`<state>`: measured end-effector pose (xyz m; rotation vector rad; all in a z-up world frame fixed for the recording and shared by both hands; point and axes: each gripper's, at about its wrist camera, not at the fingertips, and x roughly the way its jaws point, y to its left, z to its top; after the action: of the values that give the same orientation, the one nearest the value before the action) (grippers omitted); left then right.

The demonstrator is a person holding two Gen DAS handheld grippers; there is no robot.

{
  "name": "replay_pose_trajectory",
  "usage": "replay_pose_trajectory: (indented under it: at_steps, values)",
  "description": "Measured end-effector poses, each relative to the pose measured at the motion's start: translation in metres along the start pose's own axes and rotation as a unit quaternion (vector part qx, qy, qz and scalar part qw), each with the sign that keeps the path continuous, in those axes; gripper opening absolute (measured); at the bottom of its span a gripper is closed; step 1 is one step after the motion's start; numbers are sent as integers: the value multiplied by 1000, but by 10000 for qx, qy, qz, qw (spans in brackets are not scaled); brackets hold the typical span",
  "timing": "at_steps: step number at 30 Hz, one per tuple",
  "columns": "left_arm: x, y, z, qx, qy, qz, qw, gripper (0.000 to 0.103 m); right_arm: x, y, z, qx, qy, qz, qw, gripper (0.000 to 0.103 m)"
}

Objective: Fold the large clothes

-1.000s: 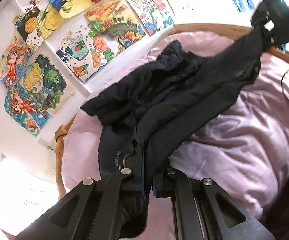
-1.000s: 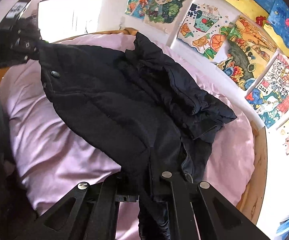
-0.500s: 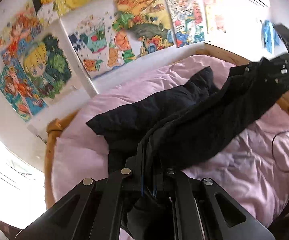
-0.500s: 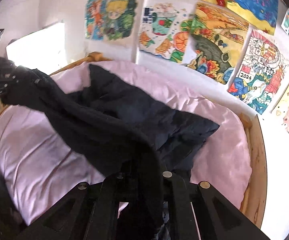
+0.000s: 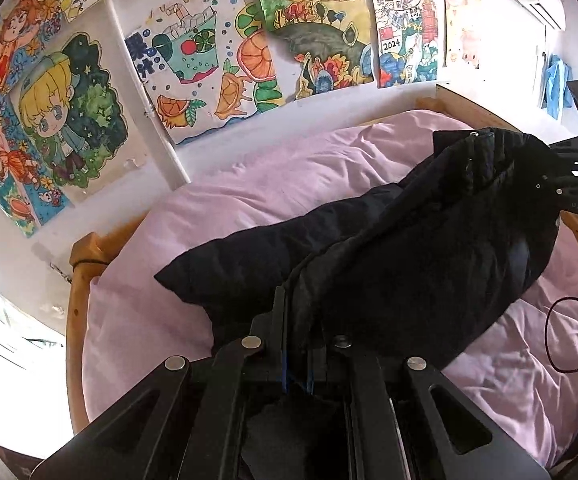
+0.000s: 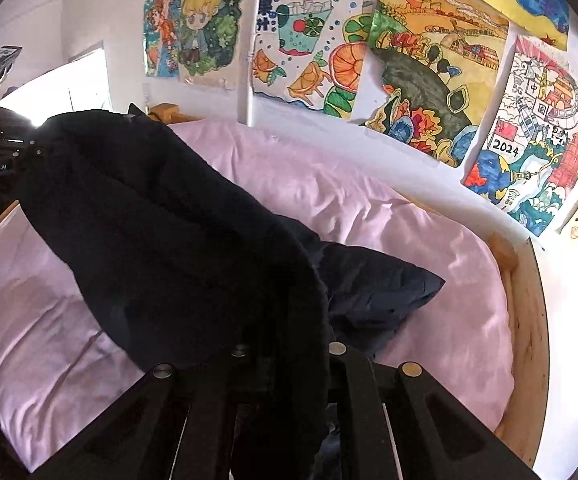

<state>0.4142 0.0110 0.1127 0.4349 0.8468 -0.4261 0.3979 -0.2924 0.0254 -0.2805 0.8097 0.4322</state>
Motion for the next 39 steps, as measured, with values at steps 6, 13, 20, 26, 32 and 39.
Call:
replay_pose_trajectory:
  at_steps: [6,13,20,26,32,39]
  values:
    - [27,8,3,-47,40,22,10000,6,30,-11,2,226,-77,-25,9997,10]
    - [49,20,5,-284,108,-117,9995,7,47,-12,2,324,-148,-164,9992,15]
    - [75,47,6,-918,160,-706,9931,13,64,-29,1,680,-138,-98,9975,32]
    - [75,59,5,-1107,41,-1139,9873,18,67,-42,-3,901,-259,77,9956,47]
    - [44,88,3,-1742,-597,-2644,9467,64,70,-63,-10,1555,-326,228,9870,77]
    - [23,113,-10,-1823,-1006,-1659,9639,77,74,-71,-15,1826,-622,142,9811,90]
